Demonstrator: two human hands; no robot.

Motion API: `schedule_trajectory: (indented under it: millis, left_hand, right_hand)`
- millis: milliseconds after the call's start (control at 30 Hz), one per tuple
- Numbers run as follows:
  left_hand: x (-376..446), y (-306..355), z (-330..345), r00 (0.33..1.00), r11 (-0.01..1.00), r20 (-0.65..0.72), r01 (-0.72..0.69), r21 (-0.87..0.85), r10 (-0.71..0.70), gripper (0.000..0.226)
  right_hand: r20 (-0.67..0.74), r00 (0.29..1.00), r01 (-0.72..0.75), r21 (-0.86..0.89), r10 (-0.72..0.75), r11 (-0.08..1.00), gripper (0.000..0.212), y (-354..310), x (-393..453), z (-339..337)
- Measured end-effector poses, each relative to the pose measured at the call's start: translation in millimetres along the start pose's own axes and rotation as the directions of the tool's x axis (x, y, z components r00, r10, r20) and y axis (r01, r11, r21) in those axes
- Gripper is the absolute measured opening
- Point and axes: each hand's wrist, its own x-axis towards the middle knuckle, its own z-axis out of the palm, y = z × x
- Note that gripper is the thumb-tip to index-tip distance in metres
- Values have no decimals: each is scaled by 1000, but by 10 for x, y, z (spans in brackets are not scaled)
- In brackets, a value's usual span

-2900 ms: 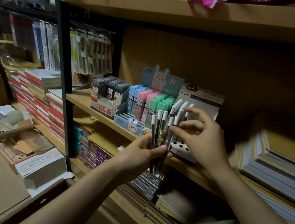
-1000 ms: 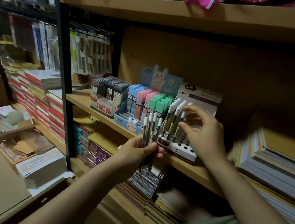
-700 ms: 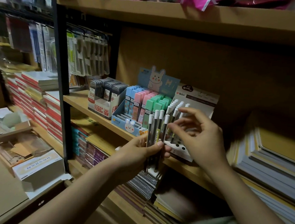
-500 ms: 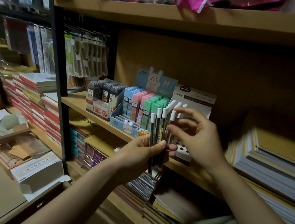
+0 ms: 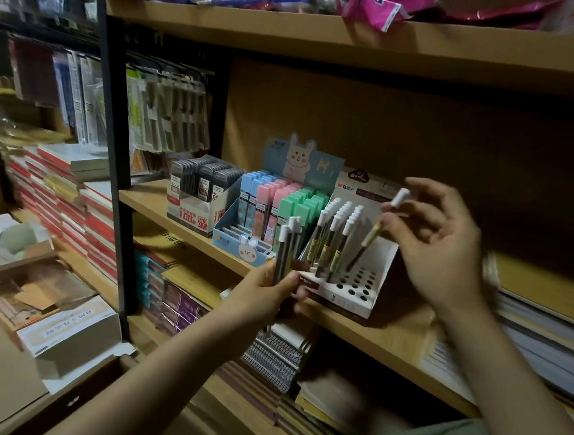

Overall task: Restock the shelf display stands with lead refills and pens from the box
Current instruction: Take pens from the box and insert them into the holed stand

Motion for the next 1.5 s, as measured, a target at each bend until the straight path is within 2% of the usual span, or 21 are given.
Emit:
schedule_trajectory:
  millis: [100, 200, 300, 533, 667, 967, 1167, 1267, 1500]
  left_hand:
    - [4, -38, -35, 999, 998, -13, 51, -47, -52, 19]
    - [7, -51, -30, 998, 996, 14, 69, -60, -68, 14]
    - [19, -22, -24, 997, 988, 34, 75, -137, -71, 22]
    - [-19, 1, -85, 995, 973, 67, 89, -211, -76, 27]
    - [-46, 8, -84, 991, 980, 78, 120, -158, -109, 27]
    - [-45, 7, -67, 993, 987, 47, 115, -116, -110, 28]
    - [-65, 4, -83, 982, 985, 94, 171, -39, -166, 24]
    - [-84, 12, -61, 977, 986, 148, 161, -30, -155, 16]
    - [-60, 2, -81, 981, 985, 135, 151, -83, -139, 22]
  right_hand:
    - [-70, 996, 46, -167, -58, 985, 46, 108, 65, -89]
    - [-42, 996, 62, -292, -77, 955, 44, 263, 130, -55]
    - [-4, 994, 98, -363, -106, 927, 42, 374, 193, -2]
    - [32, 999, 43, -359, -33, 932, 43, 521, 216, 25]
    - [9, 1000, 18, -377, -16, 926, 43, 527, 222, 24]
    - [-60, 991, 66, -555, -119, 830, 24, 472, 281, 98]
    - [-97, 992, 5, -620, -83, 784, 28, 452, 357, 127]
    - [-57, 996, 11, -668, -66, 744, 23, 448, 366, 167]
    - [-19, 998, 28, -751, -65, 659, 14, 427, 356, 137]
